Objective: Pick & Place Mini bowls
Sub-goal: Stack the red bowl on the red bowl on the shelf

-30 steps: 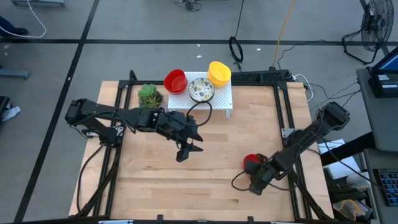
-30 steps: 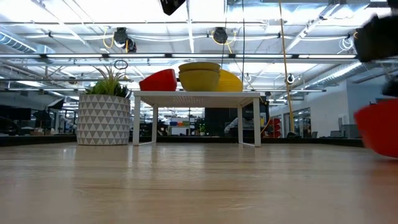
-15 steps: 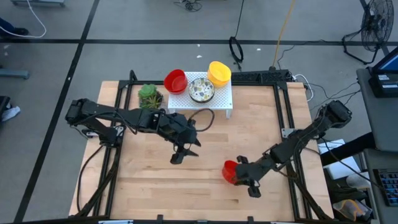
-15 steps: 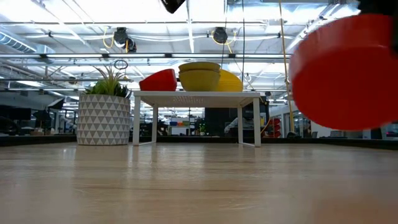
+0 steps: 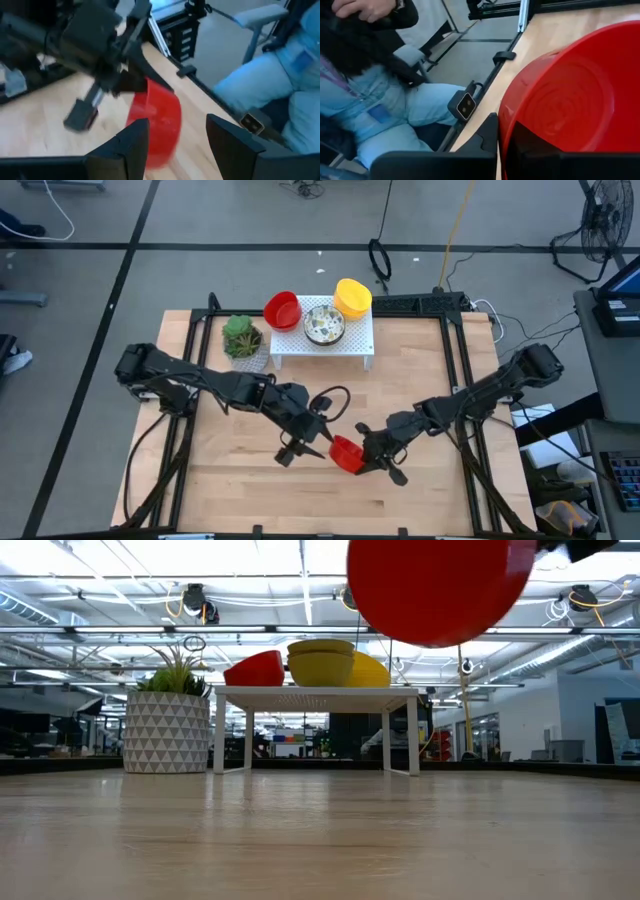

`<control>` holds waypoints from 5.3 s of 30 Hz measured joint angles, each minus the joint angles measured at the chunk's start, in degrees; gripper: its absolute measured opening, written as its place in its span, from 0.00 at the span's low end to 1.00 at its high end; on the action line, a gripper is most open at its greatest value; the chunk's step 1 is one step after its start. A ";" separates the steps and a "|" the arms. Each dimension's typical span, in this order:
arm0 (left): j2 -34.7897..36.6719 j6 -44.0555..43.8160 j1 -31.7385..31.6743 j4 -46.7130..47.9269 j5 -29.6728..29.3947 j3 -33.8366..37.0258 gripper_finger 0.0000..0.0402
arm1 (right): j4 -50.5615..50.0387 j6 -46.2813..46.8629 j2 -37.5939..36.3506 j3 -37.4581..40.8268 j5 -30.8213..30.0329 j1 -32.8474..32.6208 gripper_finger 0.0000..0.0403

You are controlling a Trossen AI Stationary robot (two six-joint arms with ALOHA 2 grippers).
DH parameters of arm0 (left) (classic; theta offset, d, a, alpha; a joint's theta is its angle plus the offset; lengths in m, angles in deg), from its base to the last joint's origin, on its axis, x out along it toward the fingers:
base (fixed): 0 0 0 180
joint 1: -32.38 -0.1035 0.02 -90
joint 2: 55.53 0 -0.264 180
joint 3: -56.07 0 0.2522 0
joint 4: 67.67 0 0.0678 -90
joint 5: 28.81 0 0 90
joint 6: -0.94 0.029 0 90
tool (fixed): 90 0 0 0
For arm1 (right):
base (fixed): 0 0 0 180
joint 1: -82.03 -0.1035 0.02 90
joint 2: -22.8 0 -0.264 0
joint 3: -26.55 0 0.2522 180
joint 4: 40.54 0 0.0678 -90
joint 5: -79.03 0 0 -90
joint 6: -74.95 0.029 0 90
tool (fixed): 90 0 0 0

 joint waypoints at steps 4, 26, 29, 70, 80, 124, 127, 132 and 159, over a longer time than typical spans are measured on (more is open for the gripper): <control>-1.14 0.63 -0.01 -2.41 -0.14 0.05 0.50 | -0.22 -3.65 2.93 -3.26 2.59 1.02 0.00; -3.37 -3.08 0.48 -1.28 13.99 0.04 0.50 | -4.96 -16.63 4.63 -9.45 10.30 1.57 0.00; -3.37 -3.03 0.79 -1.21 13.17 0.04 0.50 | -4.03 -17.29 4.58 -9.45 10.12 1.63 0.00; -3.33 1.26 1.07 -0.98 16.48 0.02 0.34 | 1.59 -21.14 4.53 -9.47 13.23 1.61 0.00; -3.37 1.07 0.74 -0.91 21.88 0.02 0.04 | 1.93 -23.64 4.47 -9.47 12.91 1.24 0.06; 10.62 -7.15 -28.53 17.13 -37.69 0.00 0.03 | -45.37 -5.21 -27.71 -5.16 -17.29 3.00 0.40; 9.81 -7.38 -32.61 17.63 -37.64 0.01 0.03 | -45.05 -5.21 -27.71 -4.76 -17.29 3.01 0.40; 8.91 -7.33 -37.41 16.63 -34.76 0.02 0.02 | -44.78 -5.21 -27.71 -4.06 -17.29 3.01 0.40; 7.47 -7.14 -40.52 26.17 -26.62 0.04 0.05 | -43.37 -6.06 -27.71 -3.88 -17.30 3.03 0.39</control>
